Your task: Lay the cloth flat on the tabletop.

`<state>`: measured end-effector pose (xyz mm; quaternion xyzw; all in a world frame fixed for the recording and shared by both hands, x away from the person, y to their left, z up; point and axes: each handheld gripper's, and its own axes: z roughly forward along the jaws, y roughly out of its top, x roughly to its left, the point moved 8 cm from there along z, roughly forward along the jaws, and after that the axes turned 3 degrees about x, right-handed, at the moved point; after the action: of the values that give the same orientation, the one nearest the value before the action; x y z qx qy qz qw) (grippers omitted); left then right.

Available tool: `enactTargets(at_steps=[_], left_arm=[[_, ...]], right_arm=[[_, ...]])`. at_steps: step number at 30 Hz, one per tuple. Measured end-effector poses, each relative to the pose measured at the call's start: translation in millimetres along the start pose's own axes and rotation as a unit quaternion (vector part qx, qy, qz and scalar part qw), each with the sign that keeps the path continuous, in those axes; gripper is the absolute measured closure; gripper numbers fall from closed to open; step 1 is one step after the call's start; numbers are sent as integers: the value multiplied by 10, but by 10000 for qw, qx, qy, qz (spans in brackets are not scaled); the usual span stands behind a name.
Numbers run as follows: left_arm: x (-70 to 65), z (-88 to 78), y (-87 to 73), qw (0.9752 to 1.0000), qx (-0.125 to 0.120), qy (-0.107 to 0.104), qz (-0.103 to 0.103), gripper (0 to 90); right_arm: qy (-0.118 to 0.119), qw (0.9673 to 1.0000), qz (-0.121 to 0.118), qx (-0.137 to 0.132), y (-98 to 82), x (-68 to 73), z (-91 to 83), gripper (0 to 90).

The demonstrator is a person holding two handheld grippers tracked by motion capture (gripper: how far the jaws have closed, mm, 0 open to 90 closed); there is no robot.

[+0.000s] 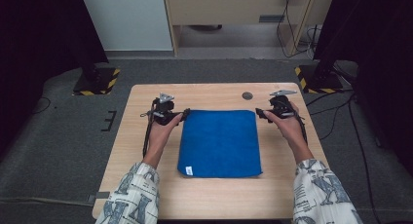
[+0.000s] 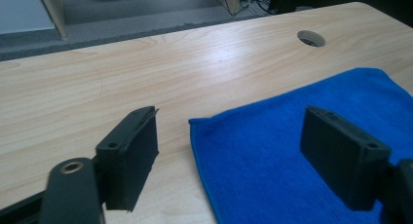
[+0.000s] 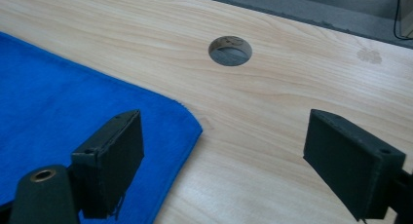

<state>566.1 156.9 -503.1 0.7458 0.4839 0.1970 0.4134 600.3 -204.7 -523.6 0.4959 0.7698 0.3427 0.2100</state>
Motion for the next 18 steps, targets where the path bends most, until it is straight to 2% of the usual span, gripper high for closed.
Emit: enactTargets(at_steps=[3, 5, 7, 10, 13, 18], left_arm=[[-31, -44, -20, 9999, -9, -101, -9, 169], [-54, -98, -62, 9998, 57, -129, 114, 151], [-59, -131, -82, 9997, 73, -223, 107, 129], [-80, -137, -110, 9993, 88, -338, 115, 97], [-89, -137, -138, 9992, 125, -357, 152, 86], [-98, -144, -249, 9988, 107, -455, 126, 80]], right_arm=[[39, 10000, -54, 24, -26, 35, -29, 148], [99, 9999, -14, -41, -45, 77, -63, 148], [160, 9999, -15, -64, -56, 115, -77, 146], [215, 9997, -89, -23, -73, 179, -76, 134], [274, 9996, -87, -12, -71, 224, -73, 133], [401, 9990, -211, 49, -72, 386, -58, 126]])
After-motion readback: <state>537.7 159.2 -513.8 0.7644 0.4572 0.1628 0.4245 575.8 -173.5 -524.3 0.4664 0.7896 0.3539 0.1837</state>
